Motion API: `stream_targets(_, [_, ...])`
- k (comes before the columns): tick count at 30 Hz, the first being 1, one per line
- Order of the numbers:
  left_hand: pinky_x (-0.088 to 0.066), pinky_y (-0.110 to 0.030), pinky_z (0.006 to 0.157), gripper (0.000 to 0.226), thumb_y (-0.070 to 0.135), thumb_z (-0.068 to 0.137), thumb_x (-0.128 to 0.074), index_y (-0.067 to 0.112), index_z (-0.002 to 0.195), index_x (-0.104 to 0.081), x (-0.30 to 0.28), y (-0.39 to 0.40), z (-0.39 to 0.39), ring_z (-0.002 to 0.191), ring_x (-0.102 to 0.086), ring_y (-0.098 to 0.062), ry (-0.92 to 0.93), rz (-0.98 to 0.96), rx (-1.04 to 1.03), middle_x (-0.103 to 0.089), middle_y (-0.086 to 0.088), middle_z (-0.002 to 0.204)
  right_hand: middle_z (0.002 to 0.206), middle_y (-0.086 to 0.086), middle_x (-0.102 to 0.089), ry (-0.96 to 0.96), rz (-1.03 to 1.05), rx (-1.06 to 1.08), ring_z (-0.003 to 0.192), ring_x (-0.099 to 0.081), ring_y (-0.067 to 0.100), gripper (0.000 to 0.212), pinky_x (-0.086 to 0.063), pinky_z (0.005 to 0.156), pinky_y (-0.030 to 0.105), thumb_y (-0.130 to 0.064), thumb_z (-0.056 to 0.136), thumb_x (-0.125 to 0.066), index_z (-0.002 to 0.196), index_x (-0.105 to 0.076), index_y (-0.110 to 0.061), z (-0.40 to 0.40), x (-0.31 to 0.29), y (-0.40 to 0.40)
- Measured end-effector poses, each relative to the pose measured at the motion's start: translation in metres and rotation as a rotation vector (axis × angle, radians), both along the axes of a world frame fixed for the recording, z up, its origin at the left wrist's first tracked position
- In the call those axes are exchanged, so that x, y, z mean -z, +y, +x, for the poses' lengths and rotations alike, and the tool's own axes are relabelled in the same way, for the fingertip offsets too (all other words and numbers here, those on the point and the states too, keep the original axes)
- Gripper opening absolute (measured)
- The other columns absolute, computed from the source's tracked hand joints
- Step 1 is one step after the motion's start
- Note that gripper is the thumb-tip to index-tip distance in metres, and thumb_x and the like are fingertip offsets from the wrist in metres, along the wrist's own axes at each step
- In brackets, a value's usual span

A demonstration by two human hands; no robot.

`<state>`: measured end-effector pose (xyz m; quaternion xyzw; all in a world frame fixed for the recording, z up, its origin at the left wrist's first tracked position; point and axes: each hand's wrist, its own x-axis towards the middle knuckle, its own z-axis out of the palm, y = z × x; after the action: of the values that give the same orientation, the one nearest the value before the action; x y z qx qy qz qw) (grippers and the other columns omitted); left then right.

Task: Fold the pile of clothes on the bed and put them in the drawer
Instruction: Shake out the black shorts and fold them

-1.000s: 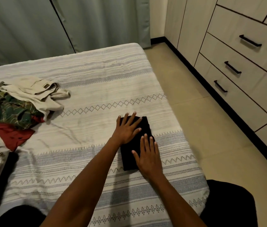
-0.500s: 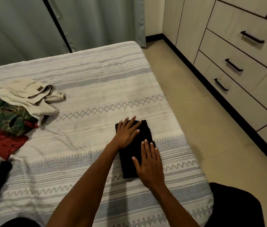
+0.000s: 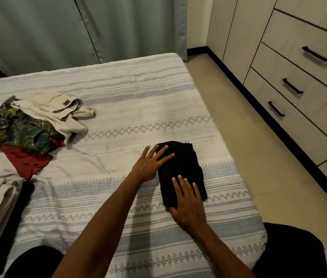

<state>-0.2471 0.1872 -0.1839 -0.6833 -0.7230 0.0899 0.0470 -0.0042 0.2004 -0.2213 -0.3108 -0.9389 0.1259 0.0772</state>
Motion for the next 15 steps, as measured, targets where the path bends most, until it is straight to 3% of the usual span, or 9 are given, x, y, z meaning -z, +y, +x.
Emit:
stream_targets(2, [-0.014,-0.054,0.12,0.101,0.01,0.086,-0.061,0.041,0.157,0.004,0.0,0.003,0.001,0.151,-0.016,-0.037,0.005,0.011,-0.018,0.001,-0.004,0.167,0.162,0.006,-0.032,0.022,0.021,0.037,0.148,-0.033,0.025,0.079,-0.024,0.12,0.046,-0.04,0.084,-0.048,0.157,-0.029,-0.018,-0.005,-0.006,0.001])
stream_targets(5, [-0.024,-0.051,0.117,0.09,0.02,0.092,-0.058,0.044,0.156,0.0,-0.003,0.006,-0.003,0.146,-0.025,-0.041,-0.009,0.002,-0.009,-0.001,-0.006,0.167,0.143,0.004,-0.057,0.173,-0.052,0.115,0.128,-0.057,0.024,0.073,-0.046,0.106,0.043,-0.015,0.072,-0.069,0.143,-0.053,-0.018,-0.008,-0.023,0.012])
stream_targets(7, [-0.028,-0.05,0.116,0.082,0.031,0.093,-0.058,0.045,0.156,-0.007,-0.008,0.004,-0.006,0.144,-0.029,-0.04,-0.041,0.03,-0.001,-0.004,-0.007,0.167,0.119,0.005,-0.072,0.326,-0.086,0.187,0.102,-0.07,0.027,0.051,-0.057,0.087,0.039,-0.018,0.079,-0.06,0.13,-0.065,-0.018,-0.012,-0.045,0.025])
stream_targets(9, [-0.028,-0.051,0.116,0.083,0.047,0.087,-0.064,0.045,0.155,-0.016,-0.01,0.002,-0.005,0.143,-0.03,-0.039,-0.123,0.087,-0.016,-0.01,-0.008,0.166,0.096,0.007,-0.076,0.376,-0.055,0.191,0.077,-0.071,0.032,0.049,-0.057,0.068,0.038,-0.023,0.081,-0.044,0.123,-0.069,-0.02,-0.018,-0.073,0.04])
stream_targets(10, [-0.028,-0.052,0.115,0.083,0.051,0.084,-0.066,0.044,0.154,-0.022,-0.011,0.0,-0.004,0.143,-0.03,-0.038,-0.189,0.11,-0.046,-0.014,-0.008,0.166,0.088,0.007,-0.075,0.365,-0.042,0.172,0.071,-0.069,0.034,0.05,-0.055,0.063,0.037,-0.021,0.079,-0.045,0.123,-0.068,-0.022,-0.021,-0.09,0.045])
stream_targets(13, [-0.036,-0.054,0.111,0.068,0.048,0.082,-0.067,0.03,0.144,-0.048,-0.012,-0.004,-0.001,0.137,-0.041,-0.039,-0.489,0.253,-0.144,-0.037,-0.005,0.158,0.081,0.008,-0.07,0.253,-0.081,0.118,0.071,-0.066,0.034,0.052,-0.043,0.057,0.031,-0.016,0.079,-0.053,0.129,-0.059,-0.029,-0.036,-0.141,0.06])
stream_targets(15, [-0.049,-0.048,0.096,0.064,0.049,0.076,-0.062,0.018,0.132,-0.062,-0.021,-0.014,0.0,0.119,-0.058,-0.034,-0.751,0.372,-0.268,-0.06,-0.006,0.136,0.085,0.009,-0.071,0.234,-0.097,0.075,0.075,-0.066,0.035,0.052,-0.039,0.06,0.03,-0.026,0.077,-0.048,0.128,-0.058,-0.031,-0.049,-0.172,0.066])
